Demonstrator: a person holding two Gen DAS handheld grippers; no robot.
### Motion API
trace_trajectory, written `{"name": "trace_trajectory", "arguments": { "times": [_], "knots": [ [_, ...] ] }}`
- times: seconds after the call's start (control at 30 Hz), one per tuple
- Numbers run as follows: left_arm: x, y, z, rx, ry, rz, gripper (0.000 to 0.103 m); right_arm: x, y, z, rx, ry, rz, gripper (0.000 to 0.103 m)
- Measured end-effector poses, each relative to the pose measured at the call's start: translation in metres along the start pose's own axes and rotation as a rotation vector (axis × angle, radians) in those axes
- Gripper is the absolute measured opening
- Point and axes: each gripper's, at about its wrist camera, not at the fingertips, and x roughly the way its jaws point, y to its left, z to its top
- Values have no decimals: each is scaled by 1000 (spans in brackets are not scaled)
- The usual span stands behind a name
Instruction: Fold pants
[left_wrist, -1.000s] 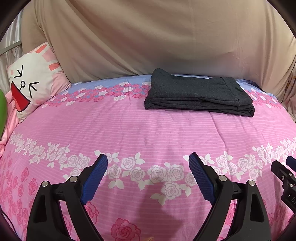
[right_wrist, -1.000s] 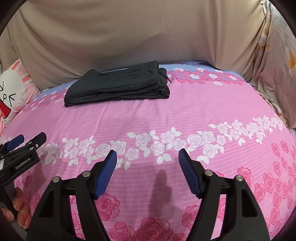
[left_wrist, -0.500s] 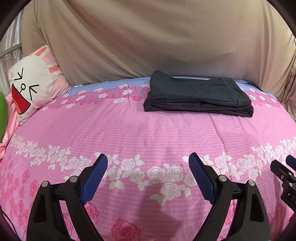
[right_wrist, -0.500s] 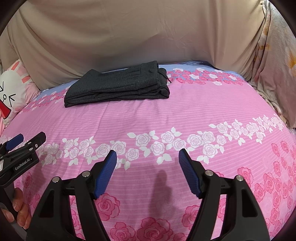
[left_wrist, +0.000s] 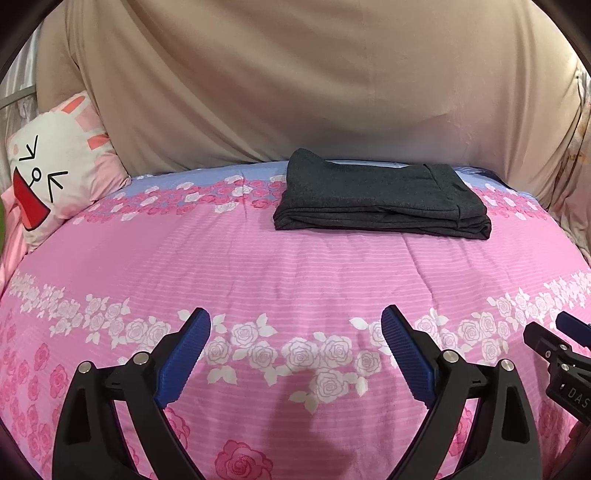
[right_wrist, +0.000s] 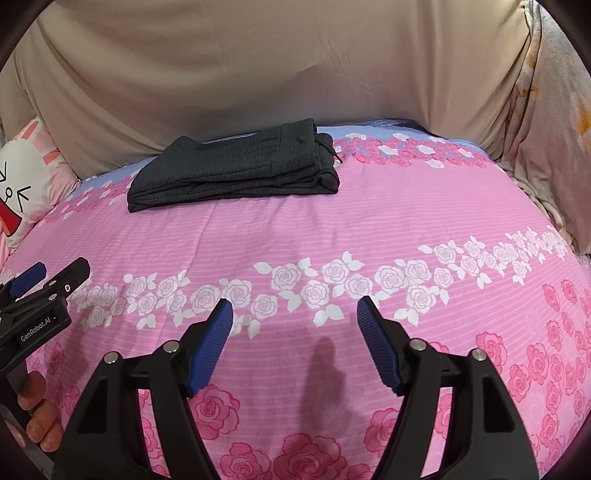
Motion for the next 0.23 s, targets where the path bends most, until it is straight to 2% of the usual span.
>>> {"name": "trace_trajectory", "arguments": {
  "times": [0.07,0.23],
  "knots": [
    [5,-2,0,5,27,33,91,0,0,0,0,-1,0,68],
    [10,1,0,1,52,39,91,1,-1,0,-1,0,3,68]
  ]
}}
